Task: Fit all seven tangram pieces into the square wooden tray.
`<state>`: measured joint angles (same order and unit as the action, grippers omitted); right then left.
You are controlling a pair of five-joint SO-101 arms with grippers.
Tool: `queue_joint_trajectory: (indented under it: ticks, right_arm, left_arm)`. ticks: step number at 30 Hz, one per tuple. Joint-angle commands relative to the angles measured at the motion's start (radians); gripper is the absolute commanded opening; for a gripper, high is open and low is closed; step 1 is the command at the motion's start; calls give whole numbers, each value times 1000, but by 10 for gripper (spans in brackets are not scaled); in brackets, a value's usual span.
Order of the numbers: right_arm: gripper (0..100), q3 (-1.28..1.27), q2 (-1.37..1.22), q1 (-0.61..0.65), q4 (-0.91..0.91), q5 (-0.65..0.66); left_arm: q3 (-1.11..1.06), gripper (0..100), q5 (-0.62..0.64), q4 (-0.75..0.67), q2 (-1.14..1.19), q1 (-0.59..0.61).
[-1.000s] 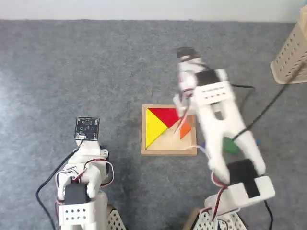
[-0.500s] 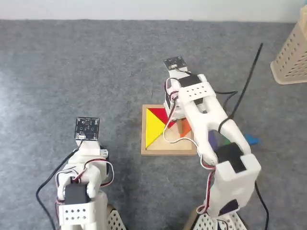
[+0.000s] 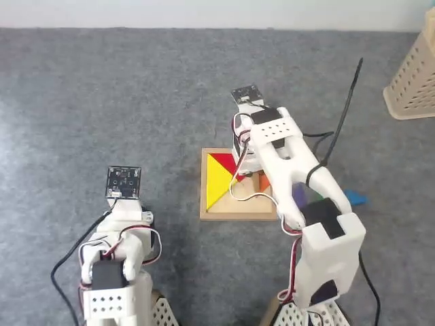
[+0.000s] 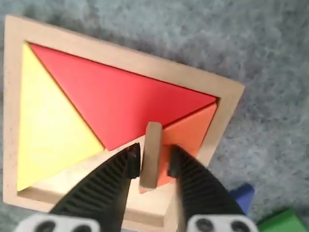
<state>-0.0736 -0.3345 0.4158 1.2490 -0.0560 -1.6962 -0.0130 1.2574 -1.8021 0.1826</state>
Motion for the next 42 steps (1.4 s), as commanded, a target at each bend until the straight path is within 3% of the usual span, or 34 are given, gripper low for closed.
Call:
queue_joint_trajectory:
  ticks: [1, 7, 25, 28, 35, 42]
  right_arm:
    - [112, 58, 16, 16, 7, -14]
    - [61, 104, 16, 48, 54, -14]
    - [58, 103, 44, 88, 82, -8]
    - [22, 84, 87, 91, 113, 44]
    - [7, -147, 211, 162, -70, 100]
    - [7, -190, 183, 94, -128, 97]
  left_arm:
    - [12, 12, 8, 5, -17, -3]
    - [12, 12, 8, 5, -17, -3]
    - [12, 12, 8, 5, -17, -3]
    - [12, 12, 8, 5, -17, -3]
    - [12, 12, 8, 5, -17, -3]
    - [12, 12, 8, 5, -17, -3]
